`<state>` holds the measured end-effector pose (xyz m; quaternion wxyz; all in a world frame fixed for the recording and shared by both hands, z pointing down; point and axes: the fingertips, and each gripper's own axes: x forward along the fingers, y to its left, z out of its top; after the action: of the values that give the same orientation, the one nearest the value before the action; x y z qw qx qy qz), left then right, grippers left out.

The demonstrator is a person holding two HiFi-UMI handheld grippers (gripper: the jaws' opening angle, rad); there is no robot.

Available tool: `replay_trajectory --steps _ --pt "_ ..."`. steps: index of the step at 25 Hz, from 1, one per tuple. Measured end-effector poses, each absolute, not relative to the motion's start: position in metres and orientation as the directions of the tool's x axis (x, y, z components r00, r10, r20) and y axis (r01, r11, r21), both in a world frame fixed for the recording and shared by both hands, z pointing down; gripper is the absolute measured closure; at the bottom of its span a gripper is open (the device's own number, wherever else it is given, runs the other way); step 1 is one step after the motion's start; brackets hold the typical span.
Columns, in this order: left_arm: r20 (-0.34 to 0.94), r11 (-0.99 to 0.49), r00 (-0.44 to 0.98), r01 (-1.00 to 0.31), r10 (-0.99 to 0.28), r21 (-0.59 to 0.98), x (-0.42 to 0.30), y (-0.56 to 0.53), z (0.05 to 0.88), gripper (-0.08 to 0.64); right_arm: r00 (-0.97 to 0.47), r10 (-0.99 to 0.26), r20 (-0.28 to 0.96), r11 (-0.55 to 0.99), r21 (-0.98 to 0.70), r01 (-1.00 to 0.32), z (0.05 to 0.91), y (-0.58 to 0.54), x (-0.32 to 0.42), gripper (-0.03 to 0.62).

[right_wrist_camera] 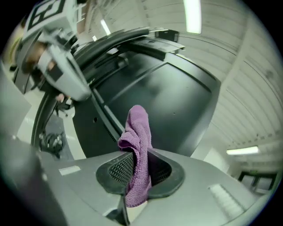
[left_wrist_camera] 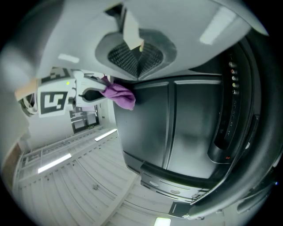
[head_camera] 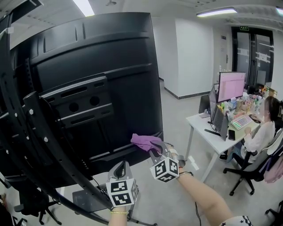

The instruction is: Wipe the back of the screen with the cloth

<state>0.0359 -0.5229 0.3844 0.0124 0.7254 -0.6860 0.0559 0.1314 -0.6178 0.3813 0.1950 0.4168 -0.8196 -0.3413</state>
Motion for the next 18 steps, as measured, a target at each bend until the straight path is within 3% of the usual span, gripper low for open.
replay_trajectory --steps 3,8,18 --pt "0.066 -0.067 0.064 -0.997 -0.996 -0.045 0.039 -0.513 0.383 0.552 -0.629 -0.776 -0.045 0.540 0.468 -0.700 0.367 -0.595 0.139 0.537" --pt "0.043 -0.080 0.080 -0.997 -0.996 -0.012 0.042 -0.500 0.391 0.552 -0.638 -0.762 -0.115 0.618 0.166 -0.768 0.374 -0.561 0.151 0.537" --pt "0.067 -0.080 0.081 -0.997 -0.994 0.015 0.045 -0.491 0.411 0.552 -0.623 -0.777 -0.091 0.618 0.079 -0.782 0.407 -0.529 0.160 0.540"
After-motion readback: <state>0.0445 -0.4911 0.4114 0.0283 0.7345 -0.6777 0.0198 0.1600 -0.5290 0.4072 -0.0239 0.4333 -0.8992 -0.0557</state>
